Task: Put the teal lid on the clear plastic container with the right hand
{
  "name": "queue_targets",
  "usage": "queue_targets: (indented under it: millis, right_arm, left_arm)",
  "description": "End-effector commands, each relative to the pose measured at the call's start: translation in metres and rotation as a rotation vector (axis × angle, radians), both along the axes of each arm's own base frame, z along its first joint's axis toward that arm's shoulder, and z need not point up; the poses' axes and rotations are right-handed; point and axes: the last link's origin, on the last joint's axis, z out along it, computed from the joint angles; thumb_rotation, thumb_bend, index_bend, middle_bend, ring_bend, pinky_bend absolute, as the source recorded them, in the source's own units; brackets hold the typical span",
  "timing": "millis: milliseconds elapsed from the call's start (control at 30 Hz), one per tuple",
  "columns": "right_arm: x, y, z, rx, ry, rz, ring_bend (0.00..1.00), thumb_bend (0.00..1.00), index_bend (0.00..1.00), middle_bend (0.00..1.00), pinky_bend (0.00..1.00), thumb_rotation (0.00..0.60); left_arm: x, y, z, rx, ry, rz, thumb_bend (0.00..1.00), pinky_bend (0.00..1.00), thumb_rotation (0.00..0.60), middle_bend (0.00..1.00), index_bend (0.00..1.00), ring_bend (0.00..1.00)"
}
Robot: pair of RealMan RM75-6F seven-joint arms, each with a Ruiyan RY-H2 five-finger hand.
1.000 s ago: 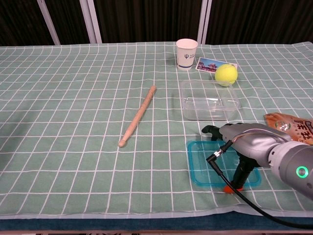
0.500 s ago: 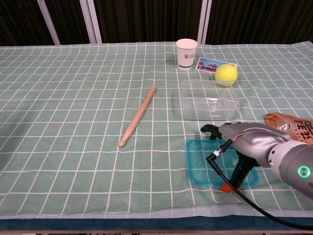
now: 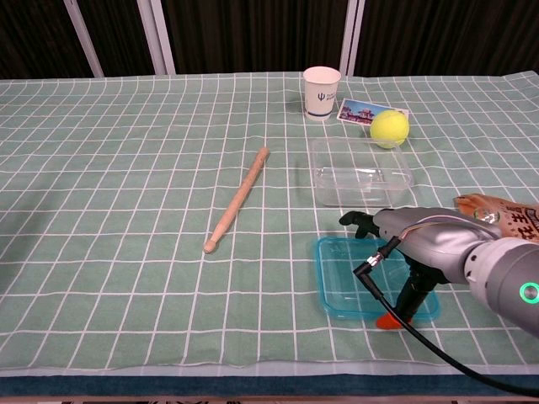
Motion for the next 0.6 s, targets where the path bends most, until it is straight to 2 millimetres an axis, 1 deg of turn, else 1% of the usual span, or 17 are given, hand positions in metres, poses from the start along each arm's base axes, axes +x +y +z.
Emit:
queue_targets:
  millis: [33, 367, 500, 600]
  right_arm:
    - [0.0, 0.0, 0.001, -0.001, 0.003, 0.003, 0.02, 0.24, 0.02, 0.33, 0.0, 0.6]
    - [0.002, -0.001, 0.011, -0.012, -0.006, 0.01, 0.02, 0.24, 0.02, 0.33, 0.0, 0.6]
    - [0.002, 0.0, 0.022, -0.021, -0.006, 0.019, 0.02, 0.24, 0.02, 0.33, 0.0, 0.6]
    - [0.002, 0.0, 0.034, -0.037, -0.017, 0.023, 0.02, 0.24, 0.03, 0.33, 0.0, 0.6]
  left_arm:
    - [0.0, 0.0, 0.0, 0.001, 0.001, -0.001, 0.57, 0.0, 0.6, 0.0, 0.11, 0.0]
    - [0.0, 0.0, 0.0, 0.002, -0.001, -0.001, 0.57, 0.0, 0.6, 0.0, 0.11, 0.0]
    - [0.0, 0.0, 0.0, 0.002, -0.002, 0.0, 0.57, 0.0, 0.6, 0.0, 0.11, 0.0]
    - [0.0, 0.0, 0.0, 0.004, -0.002, -0.002, 0.57, 0.0, 0.6, 0.0, 0.11, 0.0]
